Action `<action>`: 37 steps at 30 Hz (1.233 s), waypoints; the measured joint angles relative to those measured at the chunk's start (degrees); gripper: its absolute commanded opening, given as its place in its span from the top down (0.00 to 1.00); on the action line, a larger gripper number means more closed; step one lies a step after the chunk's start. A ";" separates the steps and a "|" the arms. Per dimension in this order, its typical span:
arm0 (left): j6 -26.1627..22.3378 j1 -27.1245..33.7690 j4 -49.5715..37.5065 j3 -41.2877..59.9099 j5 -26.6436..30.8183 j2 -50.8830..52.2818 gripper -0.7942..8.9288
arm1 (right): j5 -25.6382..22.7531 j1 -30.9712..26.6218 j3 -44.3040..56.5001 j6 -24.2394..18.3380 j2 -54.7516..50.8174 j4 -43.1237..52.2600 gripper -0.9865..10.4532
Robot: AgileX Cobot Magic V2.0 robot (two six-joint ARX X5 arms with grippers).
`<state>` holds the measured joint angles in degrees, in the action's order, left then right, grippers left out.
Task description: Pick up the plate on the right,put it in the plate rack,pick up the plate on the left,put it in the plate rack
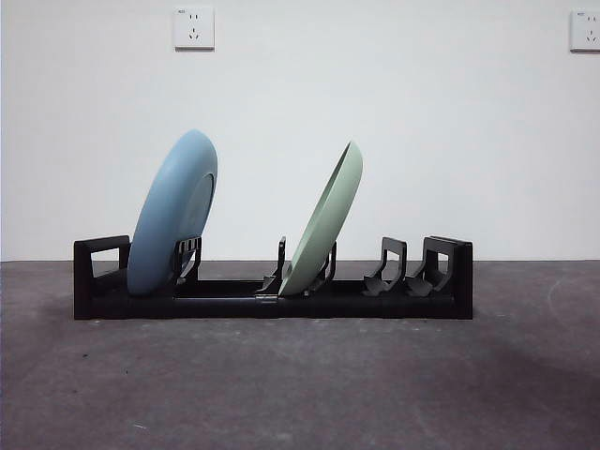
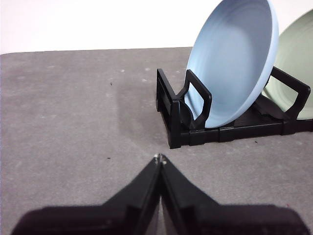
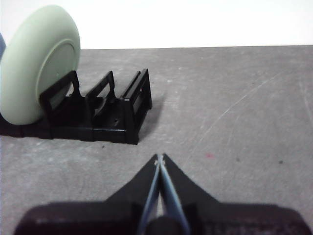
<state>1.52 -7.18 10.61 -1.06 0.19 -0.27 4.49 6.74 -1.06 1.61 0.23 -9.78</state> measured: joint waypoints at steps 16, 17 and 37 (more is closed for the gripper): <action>0.00 0.00 0.00 0.00 0.02 0.00 0.92 | -0.17 0.00 0.00 2.25 0.66 -0.02 0.91; 0.00 0.00 0.00 0.00 0.02 0.00 0.92 | -0.17 0.00 0.00 2.25 0.66 -0.02 0.91; 0.00 0.00 0.00 0.00 0.02 0.00 0.92 | -0.17 0.00 0.00 2.27 0.66 -0.02 0.91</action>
<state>1.52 -7.18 10.61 -1.06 0.21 -0.27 4.32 6.74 -1.06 3.88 0.89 -9.80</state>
